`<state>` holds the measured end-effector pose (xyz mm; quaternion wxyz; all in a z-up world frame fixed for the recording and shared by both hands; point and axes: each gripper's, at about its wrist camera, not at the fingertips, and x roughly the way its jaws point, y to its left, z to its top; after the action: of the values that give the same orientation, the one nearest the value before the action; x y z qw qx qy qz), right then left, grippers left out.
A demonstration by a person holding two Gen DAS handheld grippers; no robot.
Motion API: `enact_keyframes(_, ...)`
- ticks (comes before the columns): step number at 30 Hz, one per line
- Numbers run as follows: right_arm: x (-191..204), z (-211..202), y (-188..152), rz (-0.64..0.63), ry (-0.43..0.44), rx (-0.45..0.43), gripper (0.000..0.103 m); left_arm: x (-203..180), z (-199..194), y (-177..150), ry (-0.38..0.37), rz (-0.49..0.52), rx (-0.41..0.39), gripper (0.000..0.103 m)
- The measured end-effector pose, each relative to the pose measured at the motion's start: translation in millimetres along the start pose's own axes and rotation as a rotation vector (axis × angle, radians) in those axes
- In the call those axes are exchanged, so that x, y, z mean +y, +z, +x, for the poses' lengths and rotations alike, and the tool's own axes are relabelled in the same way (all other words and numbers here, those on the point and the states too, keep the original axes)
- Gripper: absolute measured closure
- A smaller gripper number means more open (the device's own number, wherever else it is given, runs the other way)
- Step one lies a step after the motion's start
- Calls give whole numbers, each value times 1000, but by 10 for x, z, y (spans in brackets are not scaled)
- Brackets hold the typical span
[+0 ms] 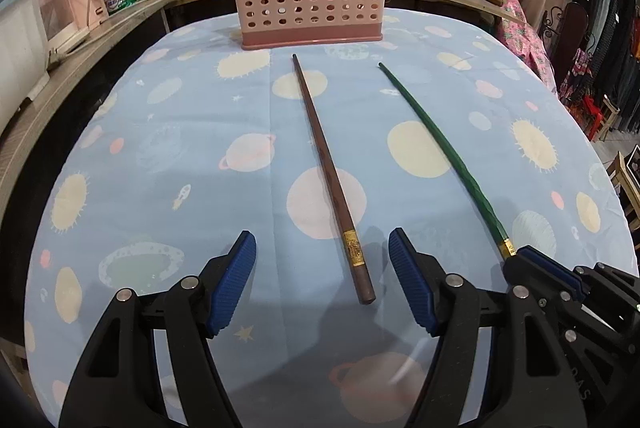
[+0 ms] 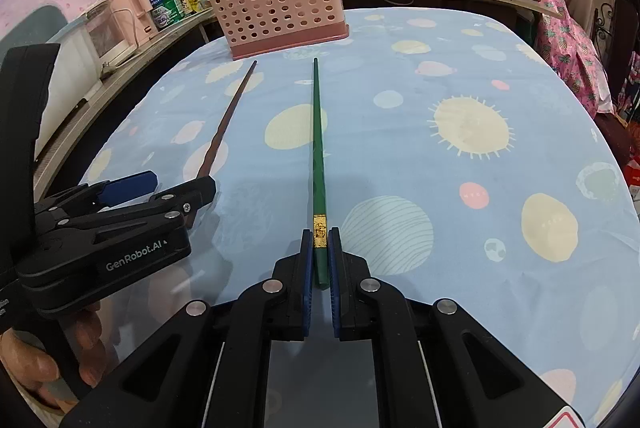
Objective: Organize utensils
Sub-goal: 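Close the left tool on the brown chopstick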
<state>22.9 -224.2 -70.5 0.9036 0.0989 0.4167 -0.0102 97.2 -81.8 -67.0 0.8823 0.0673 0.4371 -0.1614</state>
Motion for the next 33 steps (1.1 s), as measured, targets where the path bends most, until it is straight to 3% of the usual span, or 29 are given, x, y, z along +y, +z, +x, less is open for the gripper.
enact_keyframes(4,-11,-1,-10,0,6,1,96,18,35,-21,8,-10,4,39)
enact_keyframes(7,-12,2,-12,-3,8,2,96,13,23,-32,11,-2,-5,49)
enact_keyframes(14,-5,4,-8,-9,5,3,96,27,-17,-52,-1,14,-11,94)
enact_keyframes(26,30,-37,-21,-23,1,0,96,117,-133,-148,-11,10,-5,96)
enact_keyframes(33,102,-257,39,-34,13,-48,96,160,-347,-144,-2,13,-34,96)
